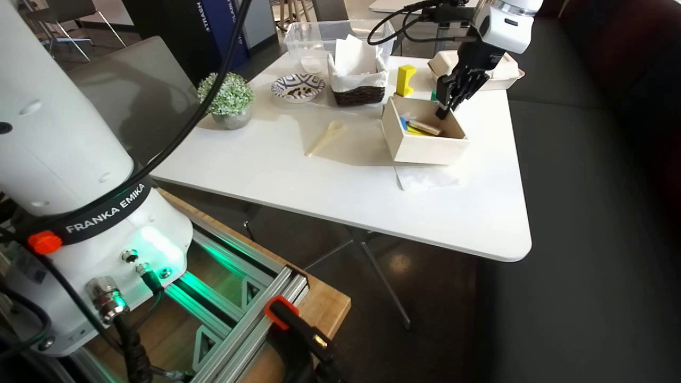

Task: Move the wooden box forwards.

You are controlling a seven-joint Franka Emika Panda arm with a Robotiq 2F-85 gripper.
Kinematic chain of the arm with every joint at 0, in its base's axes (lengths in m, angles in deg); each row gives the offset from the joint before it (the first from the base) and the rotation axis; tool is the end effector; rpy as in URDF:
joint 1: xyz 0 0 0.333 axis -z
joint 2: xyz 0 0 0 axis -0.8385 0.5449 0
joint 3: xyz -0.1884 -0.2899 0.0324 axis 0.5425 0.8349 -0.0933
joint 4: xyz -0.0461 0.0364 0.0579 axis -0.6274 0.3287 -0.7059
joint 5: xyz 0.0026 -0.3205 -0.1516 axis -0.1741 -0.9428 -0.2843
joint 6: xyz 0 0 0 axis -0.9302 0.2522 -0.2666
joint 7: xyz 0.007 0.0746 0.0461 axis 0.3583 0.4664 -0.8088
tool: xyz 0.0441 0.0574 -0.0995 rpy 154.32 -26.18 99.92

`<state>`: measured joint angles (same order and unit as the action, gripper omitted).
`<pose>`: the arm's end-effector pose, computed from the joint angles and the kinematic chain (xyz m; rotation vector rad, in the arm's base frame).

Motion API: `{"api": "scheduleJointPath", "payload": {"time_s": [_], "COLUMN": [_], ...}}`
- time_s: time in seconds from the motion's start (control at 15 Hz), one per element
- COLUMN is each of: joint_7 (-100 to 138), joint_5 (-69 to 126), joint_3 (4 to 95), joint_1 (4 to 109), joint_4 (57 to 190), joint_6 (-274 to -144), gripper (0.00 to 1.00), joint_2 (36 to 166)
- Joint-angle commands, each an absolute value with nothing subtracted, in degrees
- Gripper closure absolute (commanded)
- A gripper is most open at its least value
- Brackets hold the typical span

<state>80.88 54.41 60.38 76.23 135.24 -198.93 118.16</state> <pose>0.5276 -0.3205 0.2498 -1.6363 2.5407 0.3391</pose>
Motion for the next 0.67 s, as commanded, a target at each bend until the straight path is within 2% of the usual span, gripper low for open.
{"api": "scheduleJointPath", "payload": {"time_s": [0.0, 0.07, 0.13, 0.2, 0.6], "joint_7": [83.2, 84.1, 84.9, 84.6, 82.4], "joint_5": [53.0, 52.6, 52.3, 52.4, 51.2], "joint_3": [61.2, 61.6, 61.8, 61.7, 61.3], "joint_1": [74.2, 73.6, 73.2, 73.2, 72.8], "joint_4": [136.1, 136.1, 136.3, 136.6, 139.4], "joint_6": [-199.9, -200.7, -201.5, -202.4, -203.0], "gripper": [0.95, 0.81, 0.55, 0.55, 0.12], "joint_2": [118.7, 119.1, 119.3, 119.0, 115.4]}}
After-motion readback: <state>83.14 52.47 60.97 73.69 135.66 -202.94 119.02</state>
